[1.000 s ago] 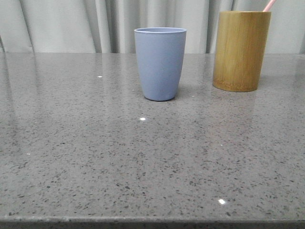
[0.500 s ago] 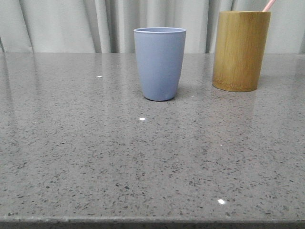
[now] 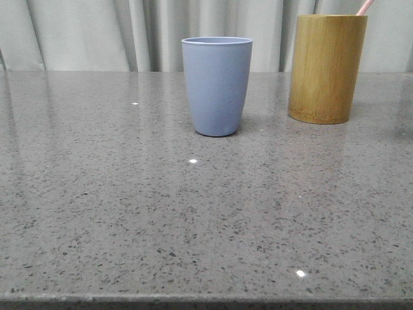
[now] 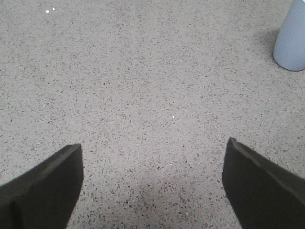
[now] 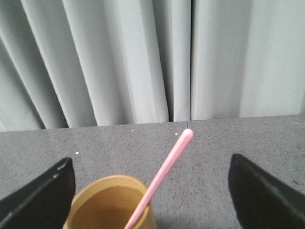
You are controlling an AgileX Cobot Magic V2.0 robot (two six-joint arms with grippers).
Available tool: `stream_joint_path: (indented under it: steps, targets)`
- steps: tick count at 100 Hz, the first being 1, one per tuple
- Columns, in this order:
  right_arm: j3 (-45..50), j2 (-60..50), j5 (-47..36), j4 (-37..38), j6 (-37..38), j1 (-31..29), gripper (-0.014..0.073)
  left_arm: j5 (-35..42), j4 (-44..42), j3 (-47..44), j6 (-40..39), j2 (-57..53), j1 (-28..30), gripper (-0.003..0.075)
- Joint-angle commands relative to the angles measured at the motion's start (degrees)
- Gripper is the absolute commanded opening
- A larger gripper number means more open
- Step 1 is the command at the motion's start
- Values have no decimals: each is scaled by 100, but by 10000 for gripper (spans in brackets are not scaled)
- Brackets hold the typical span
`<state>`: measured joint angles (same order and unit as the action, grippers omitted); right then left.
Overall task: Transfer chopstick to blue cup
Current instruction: 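Lower the right gripper over the bamboo cup and grasp the pink chopstick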
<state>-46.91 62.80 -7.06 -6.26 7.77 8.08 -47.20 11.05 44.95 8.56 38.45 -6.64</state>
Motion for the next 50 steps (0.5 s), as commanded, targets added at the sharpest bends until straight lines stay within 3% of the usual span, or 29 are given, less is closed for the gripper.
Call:
stream_joint_path:
  steps: [1,50]
  targets:
    - [-162,259,-1006,-102,-25,-20,645,405,101,139,-61,6,8,578]
    - [-192,1661,-2979,-140,763,-10,645,405,101,139,-61,6,8,578]
